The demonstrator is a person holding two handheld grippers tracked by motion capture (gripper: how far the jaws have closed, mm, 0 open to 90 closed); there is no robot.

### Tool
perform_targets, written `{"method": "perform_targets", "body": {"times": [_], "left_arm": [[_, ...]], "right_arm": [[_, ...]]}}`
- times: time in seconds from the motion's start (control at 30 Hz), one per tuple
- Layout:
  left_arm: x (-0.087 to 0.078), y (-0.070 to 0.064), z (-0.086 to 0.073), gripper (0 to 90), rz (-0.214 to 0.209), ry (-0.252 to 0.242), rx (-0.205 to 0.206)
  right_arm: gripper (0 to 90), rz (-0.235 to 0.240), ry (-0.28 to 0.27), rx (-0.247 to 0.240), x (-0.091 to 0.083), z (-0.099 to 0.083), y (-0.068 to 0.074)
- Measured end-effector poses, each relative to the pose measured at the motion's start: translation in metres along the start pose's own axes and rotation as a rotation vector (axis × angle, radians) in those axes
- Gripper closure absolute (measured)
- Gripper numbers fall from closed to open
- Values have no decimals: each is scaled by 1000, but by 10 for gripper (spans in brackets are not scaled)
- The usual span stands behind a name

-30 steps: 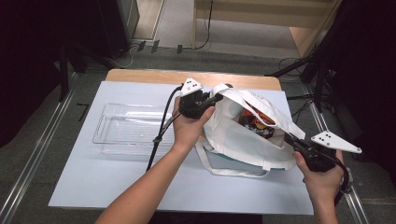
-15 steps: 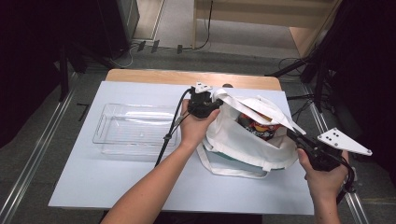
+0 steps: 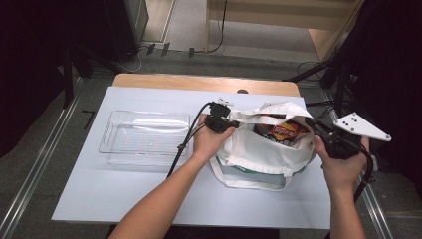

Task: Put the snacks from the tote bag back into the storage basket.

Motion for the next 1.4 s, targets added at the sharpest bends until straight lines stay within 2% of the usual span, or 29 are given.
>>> {"method": "perform_targets", "body": {"times": [0.07, 0.1, 0.13, 0.17, 0.2, 0.23, 0.3, 0.33, 0.37, 0.4, 0.43, 0.47, 0.5, 0.53, 0.6, 0.63, 0.67, 0.8, 0.83, 0.87, 0.9, 0.97, 1.03, 1.1, 1.17, 1.2, 1.23, 1.3, 1.4], "left_arm": [[1, -1, -3, 841, -13, 23, 11], [3, -3, -8, 842, -14, 49, 37], [3, -3, -8, 842, -14, 49, 37], [4, -4, -11, 843, -23, 64, 48], [4, -4, -11, 843, -23, 64, 48], [5, -4, -13, 843, -25, 66, 44], [4, -4, -15, 844, -31, 68, 48], [2, -4, -14, 844, -32, 65, 49], [2, -4, -14, 844, -32, 65, 49], [2, -4, -14, 844, -34, 62, 52], [0, -5, -13, 842, -35, 52, 44], [0, -5, -13, 838, -35, 52, 44], [-2, -5, -12, 825, -35, 42, 39], [-5, -6, -10, 788, -18, 17, 40], [-7, -8, -9, 578, -16, -1, 45], [-13, -12, -5, 503, 3, -45, 65], [-13, -12, -5, 460, 3, -45, 65], [-31, -20, 9, 396, 24, -187, 99], [-38, -25, 17, 379, 64, -237, 154], [-38, -25, 17, 367, 64, -237, 154], [-40, -28, 20, 367, 86, -242, 181], [-42, -32, 25, 345, 100, -251, 206], [-47, -32, 30, 390, 107, -274, 212], [-51, -30, 34, 428, 89, -309, 181], [-53, -26, 37, 521, 66, -330, 143], [-54, -24, 39, 623, 40, -343, 124], [-54, -23, 40, 655, 29, -350, 115], [-55, -23, 41, 693, 25, -352, 114], [-58, -27, 47, 797, 19, -371, 131]], "right_arm": [[890, -11, 21, 1, 6, 2, -5], [876, -27, 49, 5, 12, 0, -12], [876, -27, 49, 5, 12, 0, -12], [838, -52, 76, 19, 19, -6, -22], [838, -52, 76, 19, 19, -6, -22], [841, -60, 116, 44, 26, -17, -31], [850, -67, 131, 47, 28, -22, -34], [870, -55, 160, 94, 33, -34, -39], [872, -48, 175, 117, 35, -40, -42], [872, -48, 175, 117, 35, -40, -42], [877, -33, 201, 165, 39, -51, -45], [877, -33, 201, 165, 39, -51, -45], [882, -9, 204, 206, 41, -58, -45], [885, -2, 195, 215, 41, -60, -45], [889, 7, 196, 214, 38, -61, -44], [890, 18, 193, 214, 37, -61, -42], [890, 18, 193, 214, 37, -61, -42], [892, 68, 176, 198, 32, -60, -36], [892, 80, 177, 190, 31, -60, -32], [892, 80, 177, 190, 31, -60, -32], [892, 84, 175, 187, 30, -60, -31], [893, 85, 167, 185, 29, -60, -29], [894, 84, 159, 189, 27, -60, -29], [894, 85, 158, 185, 26, -60, -29], [895, 92, 158, 185, 26, -61, -28], [894, 94, 156, 178, 25, -61, -27], [894, 98, 155, 177, 25, -61, -25], [895, 96, 154, 166, 24, -61, -24], [896, 96, 154, 139, 23, -60, -20]]}}
Point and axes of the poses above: each handheld gripper's, and its own axes: x roughly forward along the jaws, z roughly out of its top, y roughly to its left, the point moved 8 cm from there along x, roughly forward along the jaws, and after that the axes turned 1 degree about -y, right-handed, at the moved point
